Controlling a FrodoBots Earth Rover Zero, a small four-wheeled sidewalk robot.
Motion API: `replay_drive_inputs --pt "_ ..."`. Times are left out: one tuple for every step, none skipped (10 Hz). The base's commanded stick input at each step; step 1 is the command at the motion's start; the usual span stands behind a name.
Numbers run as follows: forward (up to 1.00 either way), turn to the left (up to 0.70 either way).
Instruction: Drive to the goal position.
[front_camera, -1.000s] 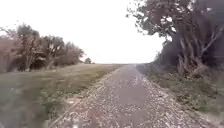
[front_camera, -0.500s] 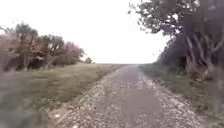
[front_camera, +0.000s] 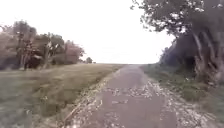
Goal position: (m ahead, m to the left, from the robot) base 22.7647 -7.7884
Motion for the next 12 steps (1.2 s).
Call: replay_drive_inputs --pt "1.00 0.00" --pt "1.00 0.00" --pt "1.00 0.00" --pt "1.00 0.00" --pt "1.00 0.00" --pt "1.00 0.00" --pt "1.00 0.00" --pt "1.00 0.00" --pt "1.00 0.00" --pt "1.00 0.00" --pt "1.00 -0.24" --pt "1.00 -0.35"
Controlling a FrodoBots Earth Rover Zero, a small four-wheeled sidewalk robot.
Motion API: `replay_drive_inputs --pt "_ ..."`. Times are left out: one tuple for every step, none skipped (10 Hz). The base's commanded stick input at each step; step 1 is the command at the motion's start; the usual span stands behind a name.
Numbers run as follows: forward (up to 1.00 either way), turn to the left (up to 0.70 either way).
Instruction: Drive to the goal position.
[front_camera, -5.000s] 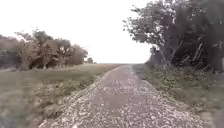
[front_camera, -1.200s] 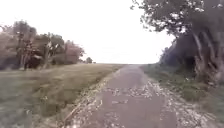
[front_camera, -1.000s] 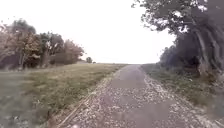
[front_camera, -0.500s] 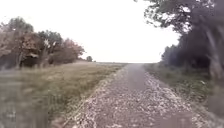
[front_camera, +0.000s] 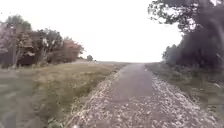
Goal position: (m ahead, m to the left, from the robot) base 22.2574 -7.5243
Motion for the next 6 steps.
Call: replay_drive_inputs --pt "1.00 -0.39" --pt "1.00 -0.39" --pt "1.00 -0.39" --pt "1.00 -0.39" --pt "1.00 -0.39" --pt "1.00 -0.30"
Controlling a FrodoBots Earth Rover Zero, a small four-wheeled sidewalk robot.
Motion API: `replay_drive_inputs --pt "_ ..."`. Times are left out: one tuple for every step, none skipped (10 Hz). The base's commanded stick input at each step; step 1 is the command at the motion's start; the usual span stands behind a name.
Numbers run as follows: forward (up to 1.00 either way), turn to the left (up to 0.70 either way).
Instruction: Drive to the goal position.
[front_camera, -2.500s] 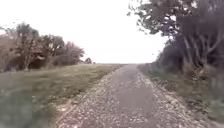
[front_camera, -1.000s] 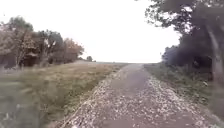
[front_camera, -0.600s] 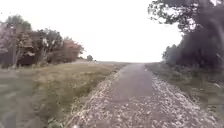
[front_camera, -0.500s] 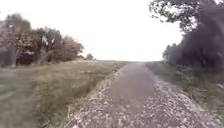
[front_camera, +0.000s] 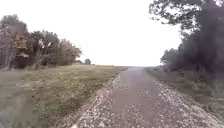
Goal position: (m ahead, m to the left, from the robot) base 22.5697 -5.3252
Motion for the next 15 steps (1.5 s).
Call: replay_drive_inputs --pt "1.00 -0.24" --pt "1.00 0.00" --pt "1.00 0.00" --pt "1.00 0.00" --pt "1.00 0.00" --pt "1.00 0.00" --pt "1.00 0.00" --pt "1.00 0.00" --pt "1.00 0.00" --pt "1.00 0.00" --pt "1.00 0.00" --pt "1.00 0.00" --pt "1.00 0.00" --pt "1.00 0.00" --pt "1.00 0.00"
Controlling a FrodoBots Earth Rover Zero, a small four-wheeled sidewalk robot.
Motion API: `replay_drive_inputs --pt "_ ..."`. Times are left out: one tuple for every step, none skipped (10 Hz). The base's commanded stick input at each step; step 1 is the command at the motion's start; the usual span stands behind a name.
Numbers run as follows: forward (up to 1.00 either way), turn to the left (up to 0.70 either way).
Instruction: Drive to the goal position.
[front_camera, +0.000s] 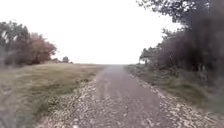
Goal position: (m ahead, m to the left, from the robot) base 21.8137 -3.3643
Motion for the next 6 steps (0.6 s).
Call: replay_drive_inputs --pt "1.00 0.00" --pt "1.00 0.00" --pt "1.00 0.00" --pt "1.00 0.00" --pt "1.00 0.00" --pt "1.00 0.00"
